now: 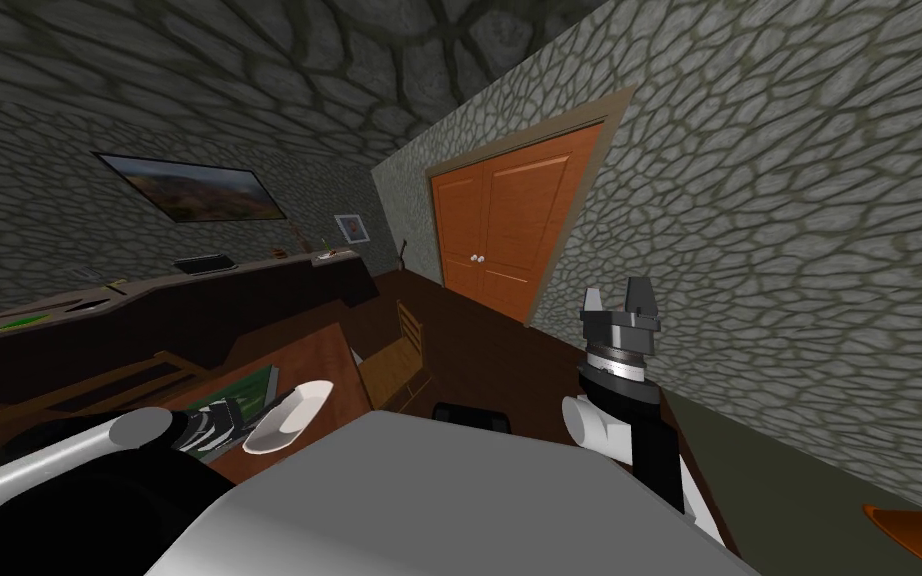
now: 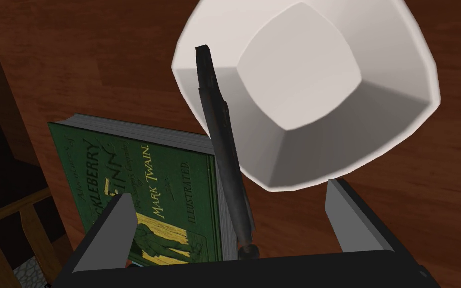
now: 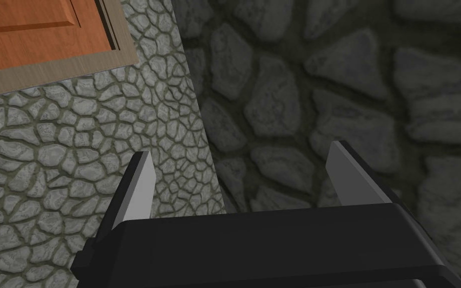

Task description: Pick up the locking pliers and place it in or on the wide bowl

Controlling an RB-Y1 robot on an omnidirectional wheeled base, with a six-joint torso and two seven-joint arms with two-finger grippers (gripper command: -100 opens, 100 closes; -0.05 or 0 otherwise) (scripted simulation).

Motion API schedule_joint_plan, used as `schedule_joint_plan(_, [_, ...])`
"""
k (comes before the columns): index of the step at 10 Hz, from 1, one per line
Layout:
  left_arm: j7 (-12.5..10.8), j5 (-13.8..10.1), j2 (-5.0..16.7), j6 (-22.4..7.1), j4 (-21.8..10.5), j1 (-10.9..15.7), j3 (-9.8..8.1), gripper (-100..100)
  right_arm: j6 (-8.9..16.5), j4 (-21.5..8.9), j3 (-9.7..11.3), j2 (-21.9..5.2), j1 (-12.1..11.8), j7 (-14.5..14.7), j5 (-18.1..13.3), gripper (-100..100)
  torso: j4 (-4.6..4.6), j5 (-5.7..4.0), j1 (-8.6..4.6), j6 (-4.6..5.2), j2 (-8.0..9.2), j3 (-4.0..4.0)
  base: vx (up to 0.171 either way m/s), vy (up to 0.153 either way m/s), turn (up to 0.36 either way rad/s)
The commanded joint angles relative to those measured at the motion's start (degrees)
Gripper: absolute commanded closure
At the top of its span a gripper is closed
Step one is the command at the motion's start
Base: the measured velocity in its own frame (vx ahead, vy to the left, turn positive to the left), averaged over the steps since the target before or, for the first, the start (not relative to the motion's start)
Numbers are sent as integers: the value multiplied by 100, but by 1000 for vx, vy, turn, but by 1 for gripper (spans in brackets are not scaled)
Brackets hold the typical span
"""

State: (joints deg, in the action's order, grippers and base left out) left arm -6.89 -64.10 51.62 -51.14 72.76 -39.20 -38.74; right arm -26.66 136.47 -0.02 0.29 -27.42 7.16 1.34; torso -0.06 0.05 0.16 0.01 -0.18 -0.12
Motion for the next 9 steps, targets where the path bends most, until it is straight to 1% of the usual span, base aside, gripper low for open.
schedule_joint_plan(1, [-104,-146,211,-178,90,-113,-134,-100,0,0,0,0,0,0,0,0,0,0,0,0,0,0,-17,-42,14])
schedule_joint_plan(2, [-163,-236,328,-280,177,-212,-227,-100,0,0,0,0,0,0,0,0,0,0,-2,1,-1,0,-19,-39,7])
schedule_joint_plan(3, [-83,-203,274,-206,83,-141,-176,-100,0,0,0,0,0,0,0,0,0,-1,-2,1,0,0,-9,-16,2])
schedule_joint_plan(4, [-105,-211,290,-235,98,-151,-189,0,0,0,0,0,0,0,0,0,0,3,6,1,-3,-1,0,0,0])
schedule_joint_plan(9, [-103,-211,288,-233,97,-151,-188,0,0,0,0,0,0,0,0,0,-1,6,15,1,-7,-4,0,0,0])
